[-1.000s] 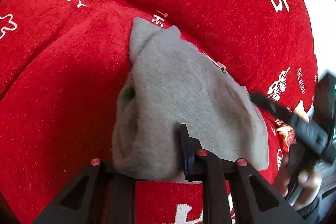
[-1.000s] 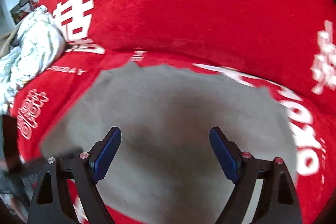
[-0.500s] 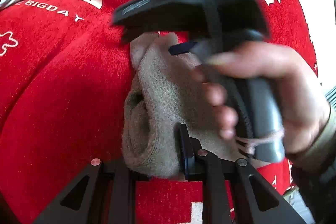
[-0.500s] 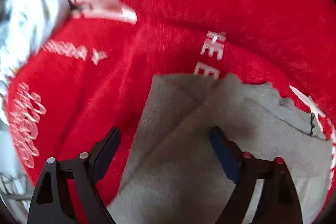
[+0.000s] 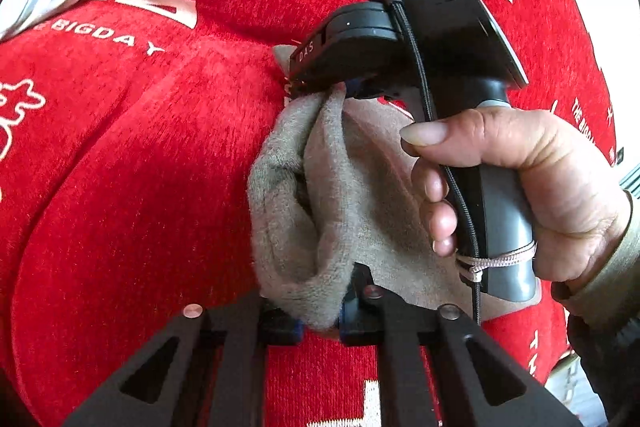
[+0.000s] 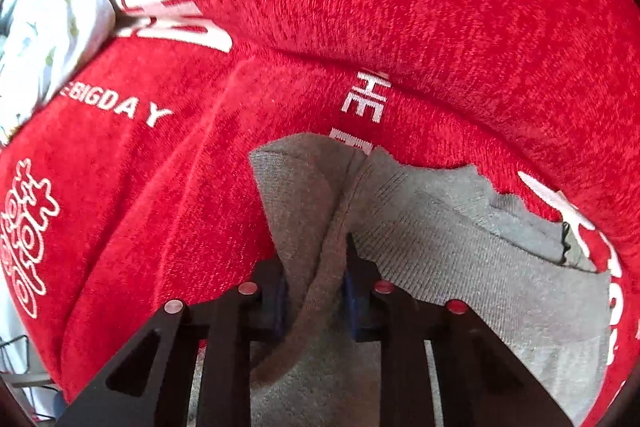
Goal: Fold small clothes
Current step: 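Lift the sweatshirt edge with the left gripper while the right gripper holds the fold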
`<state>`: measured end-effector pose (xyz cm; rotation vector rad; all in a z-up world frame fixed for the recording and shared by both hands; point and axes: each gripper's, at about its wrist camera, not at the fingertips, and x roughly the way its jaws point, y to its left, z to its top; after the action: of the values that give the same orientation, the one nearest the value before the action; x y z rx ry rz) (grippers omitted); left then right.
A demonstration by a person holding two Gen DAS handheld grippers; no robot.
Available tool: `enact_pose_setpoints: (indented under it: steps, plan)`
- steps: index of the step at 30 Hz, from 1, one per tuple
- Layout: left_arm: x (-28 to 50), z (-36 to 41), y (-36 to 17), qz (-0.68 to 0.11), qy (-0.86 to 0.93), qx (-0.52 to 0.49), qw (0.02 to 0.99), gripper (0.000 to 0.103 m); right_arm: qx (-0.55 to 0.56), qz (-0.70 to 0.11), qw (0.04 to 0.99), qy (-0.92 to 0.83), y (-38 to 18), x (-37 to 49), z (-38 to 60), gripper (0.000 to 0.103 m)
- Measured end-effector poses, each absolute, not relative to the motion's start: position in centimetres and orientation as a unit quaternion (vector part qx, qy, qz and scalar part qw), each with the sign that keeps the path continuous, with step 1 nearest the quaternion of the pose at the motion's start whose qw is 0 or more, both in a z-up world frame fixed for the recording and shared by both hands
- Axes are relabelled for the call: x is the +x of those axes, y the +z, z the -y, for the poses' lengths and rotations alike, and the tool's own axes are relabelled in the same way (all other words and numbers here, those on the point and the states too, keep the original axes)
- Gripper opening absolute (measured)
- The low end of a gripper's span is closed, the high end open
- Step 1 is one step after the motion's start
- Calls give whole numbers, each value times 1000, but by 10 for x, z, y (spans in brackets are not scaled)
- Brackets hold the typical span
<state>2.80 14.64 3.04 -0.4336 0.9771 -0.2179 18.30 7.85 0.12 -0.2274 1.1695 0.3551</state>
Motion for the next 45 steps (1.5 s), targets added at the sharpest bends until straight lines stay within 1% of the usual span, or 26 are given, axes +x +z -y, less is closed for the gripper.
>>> enact_pose_setpoints:
  steps: [8, 26, 37, 45]
  plan:
    - [23, -142, 41, -463, -97, -186, 861, 12, -33, -536, 821, 191, 19, 185, -55, 23]
    - [19, -103, 84, -447, -93, -113, 882, 11, 75, -503, 830, 227, 59, 179, 15, 23]
    - [17, -68, 106, -445, -106, -74, 886, 11, 106, -488, 835, 230, 82, 170, 62, 23]
    - [18, -44, 106, -459, -121, -63, 878, 11, 111, -500, 823, 246, 87, 170, 92, 23]
